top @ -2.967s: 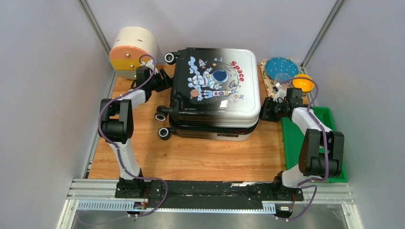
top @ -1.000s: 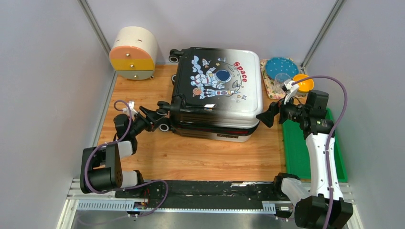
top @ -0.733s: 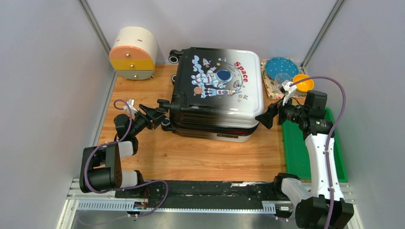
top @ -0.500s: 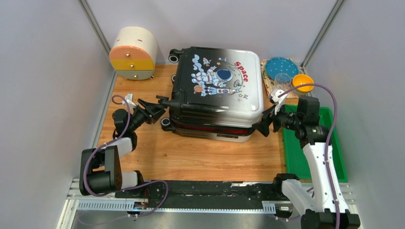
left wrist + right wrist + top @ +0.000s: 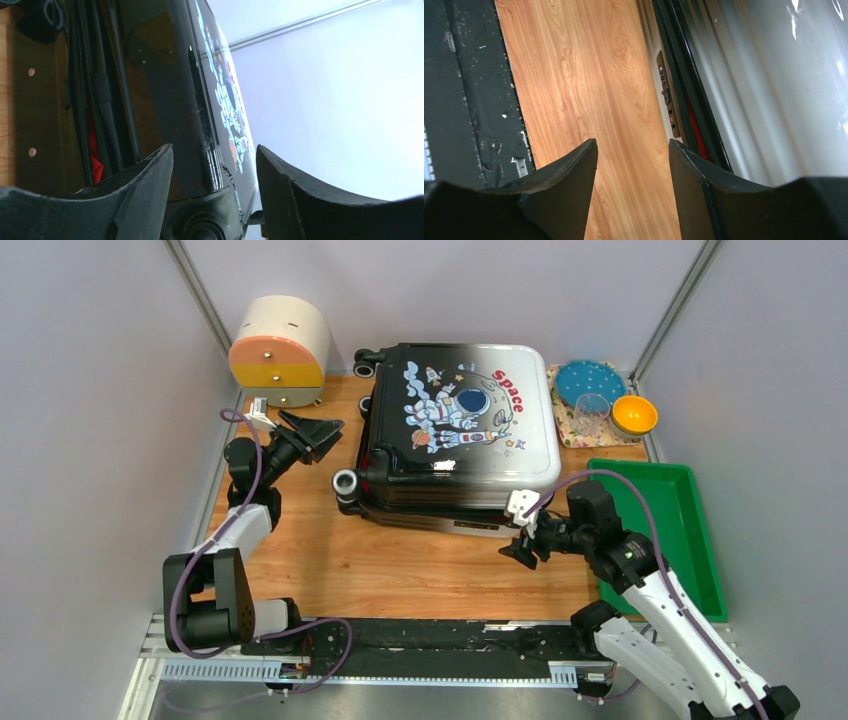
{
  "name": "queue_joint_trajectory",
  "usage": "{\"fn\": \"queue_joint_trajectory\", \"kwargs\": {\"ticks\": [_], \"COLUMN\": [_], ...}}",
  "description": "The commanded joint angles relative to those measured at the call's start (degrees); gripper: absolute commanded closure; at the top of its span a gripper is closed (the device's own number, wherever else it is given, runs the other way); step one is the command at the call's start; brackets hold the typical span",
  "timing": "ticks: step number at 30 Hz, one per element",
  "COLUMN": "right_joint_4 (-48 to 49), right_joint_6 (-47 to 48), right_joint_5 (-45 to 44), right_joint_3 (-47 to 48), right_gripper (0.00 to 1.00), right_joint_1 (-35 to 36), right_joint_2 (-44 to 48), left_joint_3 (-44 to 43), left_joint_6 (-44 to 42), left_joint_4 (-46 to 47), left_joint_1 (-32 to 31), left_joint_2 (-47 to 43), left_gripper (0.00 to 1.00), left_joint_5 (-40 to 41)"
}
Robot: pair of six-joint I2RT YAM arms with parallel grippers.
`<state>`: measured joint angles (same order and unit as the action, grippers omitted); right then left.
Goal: Open, take out, and arrange the luggage
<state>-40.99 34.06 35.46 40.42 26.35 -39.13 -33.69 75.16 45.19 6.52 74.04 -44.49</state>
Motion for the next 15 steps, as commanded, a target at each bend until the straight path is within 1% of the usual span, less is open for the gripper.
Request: {"fn": "queue_joint_trajectory", "kwargs": {"ticks": [1, 2, 4, 7, 8, 9, 11, 15], "right_joint_4": [10.49, 10.32, 8.84, 6.54, 6.02, 5.4, 5.48, 6.36], "right_joint_6": [-1.54, -1.72, -1.72, -2.24, -2.42, -2.68, -3.04, -3.39], "right_joint_5": [-7.51, -6.9, -6.81, -7.6, -7.78, -7.95, -8.56, -8.83], "right_joint_3": [0.0, 0.27, 0.79, 1.15, 0.8, 0.54, -0.17, -0.79], "right_gripper": [0.41, 0.41, 0.41, 0.4, 0.4, 0.39, 0.39, 0.38], "right_joint_1": [3.45, 3.62, 3.53, 3.45, 3.53, 3.53, 3.53, 3.53], "right_joint_2": [-1.82, -2.0, -2.0, -1.13, -0.77, -0.42, 0.72, 0.9], "left_joint_3": [-1.47, -1.29, -0.33, 2.48, 3.45, 4.42, 8.19, 11.19], "left_joint_6": [-0.71, -1.76, -3.51, -11.67, -15.87, -17.05, -16.1, -15.83], "left_joint_4": [-1.5, -2.46, -4.22, -13.87, -18.95, -21.09, -22.69, -24.62], "left_joint_1": [-0.46, -0.11, 0.59, 1.56, 1.65, 1.56, 1.56, -0.45], "left_joint_2": [-2.49, -2.85, -4.86, -11.62, -13.29, -16.27, -18.31, -20.86], "left_gripper": [0.27, 0.22, 0.21, 0.2, 0.2, 0.19, 0.19, 0.18], "left_joint_5": [1.51, 1.25, 0.19, 2.3, 2.82, 3.61, 2.84, 3.18]}}
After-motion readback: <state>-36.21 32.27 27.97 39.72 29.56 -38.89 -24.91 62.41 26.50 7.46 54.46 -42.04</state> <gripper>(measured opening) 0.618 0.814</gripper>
